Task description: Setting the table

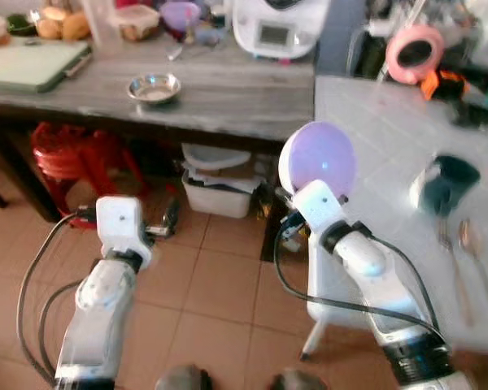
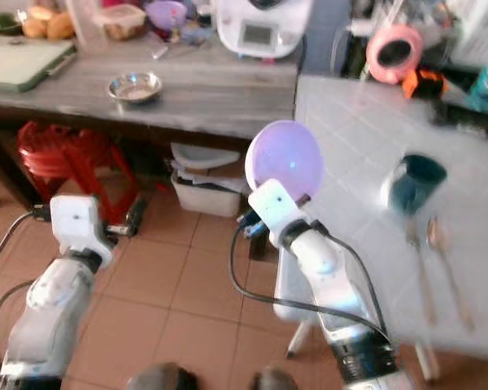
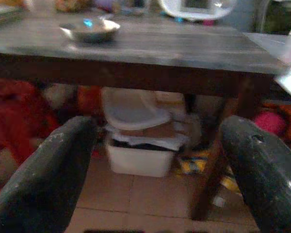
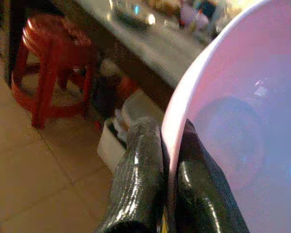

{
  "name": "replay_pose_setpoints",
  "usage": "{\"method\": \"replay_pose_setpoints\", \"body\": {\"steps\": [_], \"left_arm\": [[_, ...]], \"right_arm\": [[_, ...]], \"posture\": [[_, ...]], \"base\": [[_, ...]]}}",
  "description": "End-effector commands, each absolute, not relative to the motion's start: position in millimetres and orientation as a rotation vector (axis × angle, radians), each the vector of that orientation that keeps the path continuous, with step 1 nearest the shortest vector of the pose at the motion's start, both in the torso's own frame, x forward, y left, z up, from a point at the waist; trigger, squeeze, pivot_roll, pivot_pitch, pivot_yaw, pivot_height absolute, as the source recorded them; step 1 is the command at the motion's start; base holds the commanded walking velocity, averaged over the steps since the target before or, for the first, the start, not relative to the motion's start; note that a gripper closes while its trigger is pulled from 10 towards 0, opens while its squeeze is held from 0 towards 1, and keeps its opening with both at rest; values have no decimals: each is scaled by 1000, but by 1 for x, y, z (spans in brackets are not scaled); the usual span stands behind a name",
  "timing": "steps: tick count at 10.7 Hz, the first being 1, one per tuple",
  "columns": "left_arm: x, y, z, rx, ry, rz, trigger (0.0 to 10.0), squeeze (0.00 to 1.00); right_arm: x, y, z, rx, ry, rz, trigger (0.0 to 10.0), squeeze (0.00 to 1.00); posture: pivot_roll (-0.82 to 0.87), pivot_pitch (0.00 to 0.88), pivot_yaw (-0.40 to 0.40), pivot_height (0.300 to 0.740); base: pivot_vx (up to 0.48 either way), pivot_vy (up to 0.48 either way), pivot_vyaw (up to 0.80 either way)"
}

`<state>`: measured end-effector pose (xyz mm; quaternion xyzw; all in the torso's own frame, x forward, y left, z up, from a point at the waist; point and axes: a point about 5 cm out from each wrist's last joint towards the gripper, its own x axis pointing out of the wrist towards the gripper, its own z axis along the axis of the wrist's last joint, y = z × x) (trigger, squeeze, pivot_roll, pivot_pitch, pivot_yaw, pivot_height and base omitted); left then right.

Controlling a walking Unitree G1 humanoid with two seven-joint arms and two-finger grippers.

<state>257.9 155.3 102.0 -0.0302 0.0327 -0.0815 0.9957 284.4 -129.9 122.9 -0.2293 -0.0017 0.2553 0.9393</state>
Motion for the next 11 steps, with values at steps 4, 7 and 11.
{"method": "replay_pose_setpoints", "body": {"steps": [4, 7, 11], "left_arm": [[259, 157, 106, -18, 28, -187, 10000, 0], [267, 147, 112, 8, -1, -217, 10000, 0], [271, 143, 113, 5, -7, -224, 10000, 0]], "right_arm": [[284, -124, 132, -448, -59, 518, 10000, 0], [282, -116, 128, -432, -45, 558, 10000, 0], [280, -111, 128, -418, -64, 567, 10000, 0]], "posture": [[10, 0, -9, 740], [10, 0, -5, 740], [10, 0, 4, 740]], "base": [[66, 436, 0], [454, 82, 0], [480, 0, 0]]}}
